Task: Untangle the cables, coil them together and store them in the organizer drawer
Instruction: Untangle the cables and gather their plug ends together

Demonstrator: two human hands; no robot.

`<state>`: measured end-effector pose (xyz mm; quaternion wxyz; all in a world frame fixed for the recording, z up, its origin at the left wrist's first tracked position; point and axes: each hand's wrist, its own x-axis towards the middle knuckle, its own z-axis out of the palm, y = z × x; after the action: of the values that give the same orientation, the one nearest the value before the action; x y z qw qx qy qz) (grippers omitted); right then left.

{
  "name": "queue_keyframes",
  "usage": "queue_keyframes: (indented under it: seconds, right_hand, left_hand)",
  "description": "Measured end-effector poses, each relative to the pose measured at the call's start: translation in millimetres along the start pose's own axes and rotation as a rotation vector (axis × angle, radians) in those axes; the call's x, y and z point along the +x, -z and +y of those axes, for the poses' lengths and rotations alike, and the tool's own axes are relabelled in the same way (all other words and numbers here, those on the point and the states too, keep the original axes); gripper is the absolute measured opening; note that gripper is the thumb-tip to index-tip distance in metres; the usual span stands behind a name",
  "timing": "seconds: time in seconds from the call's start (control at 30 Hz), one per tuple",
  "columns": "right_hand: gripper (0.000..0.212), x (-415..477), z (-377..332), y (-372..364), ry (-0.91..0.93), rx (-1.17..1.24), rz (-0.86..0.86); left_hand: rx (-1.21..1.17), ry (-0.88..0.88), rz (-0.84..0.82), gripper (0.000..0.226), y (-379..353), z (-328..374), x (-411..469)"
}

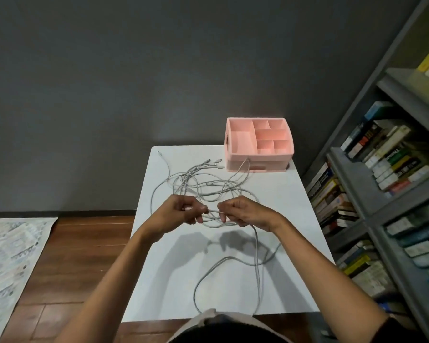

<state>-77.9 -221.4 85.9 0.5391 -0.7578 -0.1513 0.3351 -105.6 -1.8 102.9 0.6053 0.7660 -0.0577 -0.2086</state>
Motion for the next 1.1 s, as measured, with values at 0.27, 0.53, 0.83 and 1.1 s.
queue_keyframes:
  seconds: [0.27,0.53,0.83,1.1]
  right_hand:
    - [0.018,14,-10,-9,0.058,0.077,-0.118]
    - [0.035,18,-4,-22,-0.123,-0.031,-0.260]
    - [0.038,16,10,-7,-0.219,-0.355,-0.231]
    - [0.034,1,38,6,-0.243,-0.486,-0.189]
  left_hand:
    - [-0.634,0.049,0.293,0.012,-29,-15,3]
    - [-0.932,-0.057,0.812,0.025,-24,-6,21]
    - [-0.959,0.098,1.125,0.023,-19,-34,25]
    - [-0.919,0.153,1.217,0.016,-14,-56,23]
